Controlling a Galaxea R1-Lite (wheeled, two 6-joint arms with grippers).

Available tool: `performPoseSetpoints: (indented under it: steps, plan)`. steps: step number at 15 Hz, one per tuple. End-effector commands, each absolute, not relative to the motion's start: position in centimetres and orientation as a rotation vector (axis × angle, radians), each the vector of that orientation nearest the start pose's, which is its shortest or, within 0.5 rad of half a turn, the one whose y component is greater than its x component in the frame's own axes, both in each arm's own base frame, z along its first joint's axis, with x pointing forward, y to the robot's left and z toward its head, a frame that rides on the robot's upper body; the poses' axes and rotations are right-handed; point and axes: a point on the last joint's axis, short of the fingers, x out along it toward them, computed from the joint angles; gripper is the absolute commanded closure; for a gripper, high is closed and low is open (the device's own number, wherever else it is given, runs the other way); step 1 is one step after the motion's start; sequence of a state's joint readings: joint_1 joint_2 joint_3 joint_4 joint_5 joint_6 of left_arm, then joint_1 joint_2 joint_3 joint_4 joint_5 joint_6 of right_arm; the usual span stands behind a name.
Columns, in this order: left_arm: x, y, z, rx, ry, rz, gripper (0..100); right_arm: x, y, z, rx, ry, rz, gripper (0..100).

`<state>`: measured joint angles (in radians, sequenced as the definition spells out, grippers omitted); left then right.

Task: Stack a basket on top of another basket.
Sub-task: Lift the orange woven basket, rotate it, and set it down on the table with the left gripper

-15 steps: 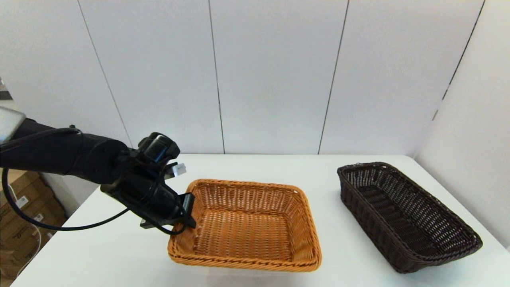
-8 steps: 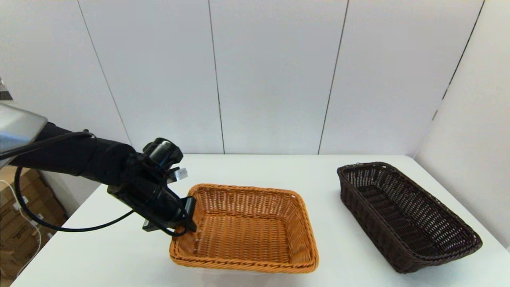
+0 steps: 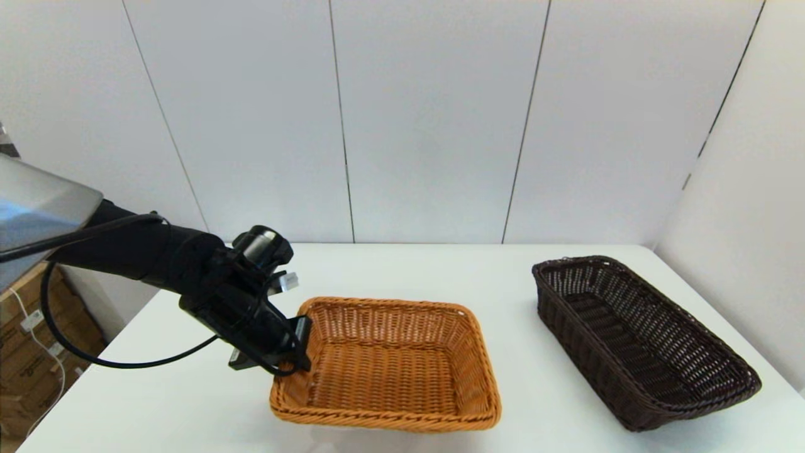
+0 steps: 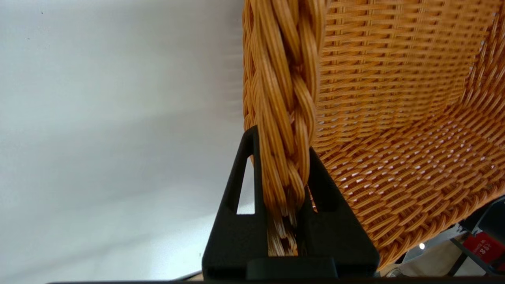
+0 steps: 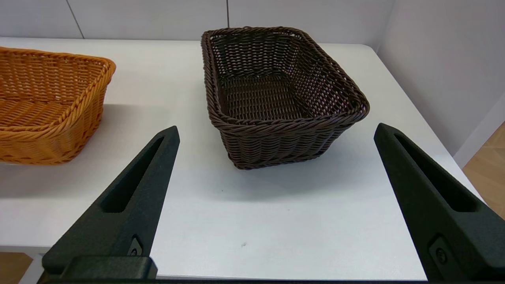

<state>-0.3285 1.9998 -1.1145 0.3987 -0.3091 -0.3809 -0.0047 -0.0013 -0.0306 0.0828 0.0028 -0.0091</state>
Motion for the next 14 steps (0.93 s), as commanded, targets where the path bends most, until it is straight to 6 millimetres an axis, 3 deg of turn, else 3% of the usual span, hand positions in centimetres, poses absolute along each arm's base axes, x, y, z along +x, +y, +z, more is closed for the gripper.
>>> performPoseSetpoints:
  steps: [1,2,3,9,14]
  plan:
    - [30.6,-11.1,7.8,-0.317,1.403,-0.275,100,-2.5,0.0,7.5,-0.011,0.054,-0.001,0]
    - [30.7,-11.1,7.6,-0.311,1.408,-0.266,100,-2.5,0.0,7.5,-0.011,0.054,-0.003,0]
    - [30.7,-11.2,7.6,-0.304,1.405,-0.263,0,-2.5,0.0,7.5,-0.011,0.054,-0.001,0]
    - [30.7,-11.0,8.4,-0.289,1.369,-0.242,0,-2.5,0.0,7.5,-0.011,0.054,-0.003,0]
    - [30.1,-8.8,12.9,-0.328,1.215,-0.215,0,-2.5,0.0,7.5,-0.011,0.054,-0.003,0]
